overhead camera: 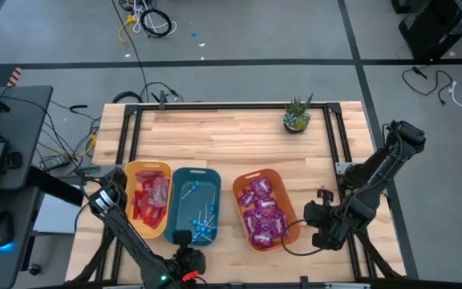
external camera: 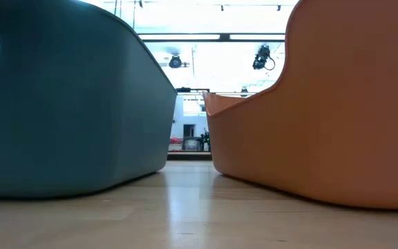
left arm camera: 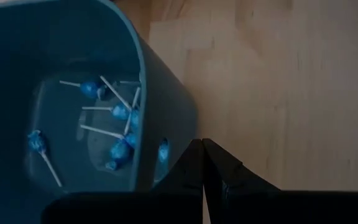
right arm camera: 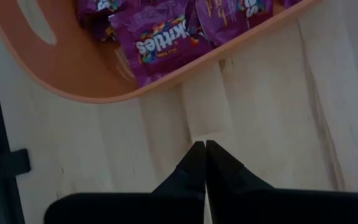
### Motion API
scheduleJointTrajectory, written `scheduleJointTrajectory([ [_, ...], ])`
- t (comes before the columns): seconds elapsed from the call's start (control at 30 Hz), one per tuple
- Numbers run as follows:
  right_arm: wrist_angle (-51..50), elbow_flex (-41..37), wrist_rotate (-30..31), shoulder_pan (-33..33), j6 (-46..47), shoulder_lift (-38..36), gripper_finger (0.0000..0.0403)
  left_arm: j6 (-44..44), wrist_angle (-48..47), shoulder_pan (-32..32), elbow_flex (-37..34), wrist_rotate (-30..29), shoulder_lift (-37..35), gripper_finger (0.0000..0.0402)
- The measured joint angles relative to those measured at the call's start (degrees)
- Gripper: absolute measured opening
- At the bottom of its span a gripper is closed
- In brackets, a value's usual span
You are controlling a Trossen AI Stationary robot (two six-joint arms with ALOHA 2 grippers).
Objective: Sort candy
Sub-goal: Adjust the colored bins
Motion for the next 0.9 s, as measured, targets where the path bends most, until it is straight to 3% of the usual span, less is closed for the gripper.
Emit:
scheduleJointTrajectory([
  [0.9, -0.05, 0.0, 0.97, -1.22, -0.45, 0.0, 0.0, 0.85, -3.3, 2.37, 0.0, -4.76, 0.0, 0.0],
])
